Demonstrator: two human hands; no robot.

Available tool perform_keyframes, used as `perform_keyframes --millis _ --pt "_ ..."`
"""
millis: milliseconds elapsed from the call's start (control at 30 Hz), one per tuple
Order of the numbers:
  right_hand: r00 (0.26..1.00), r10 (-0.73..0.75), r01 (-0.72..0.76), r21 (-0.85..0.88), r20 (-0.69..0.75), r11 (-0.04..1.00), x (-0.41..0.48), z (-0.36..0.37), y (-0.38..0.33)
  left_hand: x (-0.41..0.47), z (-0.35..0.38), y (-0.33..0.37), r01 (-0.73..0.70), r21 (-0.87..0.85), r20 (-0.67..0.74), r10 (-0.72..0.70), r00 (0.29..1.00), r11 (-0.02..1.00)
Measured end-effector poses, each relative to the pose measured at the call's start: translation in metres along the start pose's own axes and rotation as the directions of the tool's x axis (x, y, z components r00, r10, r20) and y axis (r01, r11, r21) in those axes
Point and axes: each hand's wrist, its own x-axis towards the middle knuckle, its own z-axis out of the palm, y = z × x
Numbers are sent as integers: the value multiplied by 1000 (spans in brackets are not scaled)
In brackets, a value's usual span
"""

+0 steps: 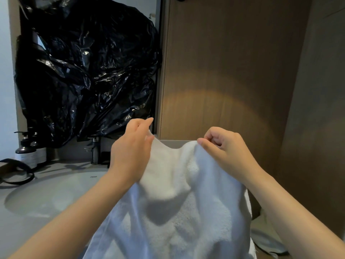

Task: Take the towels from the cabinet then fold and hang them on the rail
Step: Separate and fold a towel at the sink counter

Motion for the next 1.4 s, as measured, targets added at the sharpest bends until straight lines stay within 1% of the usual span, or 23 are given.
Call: perform_keyframes --millis 67,100,133,167,233,267,300,333,367,433,467,533,600,633,733,833,933,1067,1133,1200,1267,1333,1400 --pt "1000 -26 25 58 16 998 -1 2 -10 -2 -5 13 -11 -179 32 17 999 984" --pt "999 -37 34 98 24 995 -2 3 -14 -1 -6 18 17 -291 98 12 995 956" --pt "998 -46 41 141 31 989 -4 3 -18 -1 -8 21 71 -413 199 14 980 908" --pt "998 -54 46 185 36 982 -5 3 -22 -2 -11 25 138 -521 323 45 945 842" --pt "997 -53 39 261 49 965 -7 2 -27 -5 -14 28 273 -631 538 156 828 726" --pt "997 -45 27 289 55 957 -8 2 -29 -7 -13 28 336 -657 599 196 776 675" --pt "998 -36 16 312 59 950 -9 2 -30 -8 -13 26 390 -673 628 208 750 628" --pt "998 -28 6 331 62 944 -10 2 -31 -10 -13 25 426 -678 637 189 747 599" --pt "998 -20 -3 341 66 940 -11 2 -31 -10 -13 24 443 -677 633 159 757 587" --pt "996 -5 -27 345 93 938 -12 1 -31 -9 -13 24 420 -672 598 113 793 610" --pt "993 5 -47 352 120 935 -12 0 -30 -8 -13 24 397 -673 572 98 815 625" --pt "982 32 -102 387 185 916 -13 -4 -27 -5 -14 23 368 -691 509 58 859 622" --pt "971 62 -154 409 229 899 -17 -12 -19 0 -17 22 351 -704 444 -2 896 617" --pt "967 68 -165 403 246 900 -21 -17 -13 1 -19 21 341 -696 413 -36 910 631" --pt "941 61 -183 351 333 918 -36 -26 -1 3 -18 16 336 -668 348 -120 930 664" --pt "923 85 -177 219 376 960 -51 -29 6 2 -14 14 339 -653 319 -161 934 677" --pt "940 128 -185 156 317 970 -61 -30 12 4 -10 15 332 -637 302 -172 938 695" --pt "961 238 -253 98 142 963 -68 -30 26 6 -8 12 336 -618 290 -191 938 711" --pt "961 260 -268 97 90 958 -70 -29 28 6 -7 11 333 -609 297 -183 937 720" --pt "969 241 -247 157 56 956 -70 -29 25 6 -7 9 326 -587 292 -183 939 741" --pt "972 231 -231 309 35 923 -66 -33 23 7 -6 5 324 -561 277 -196 941 762" --pt "969 239 -240 500 67 832 -61 -39 17 8 -4 2 328 -519 271 -212 939 789" --pt "958 246 -283 649 151 706 -57 -41 8 8 -2 1 346 -501 283 -227 932 793"
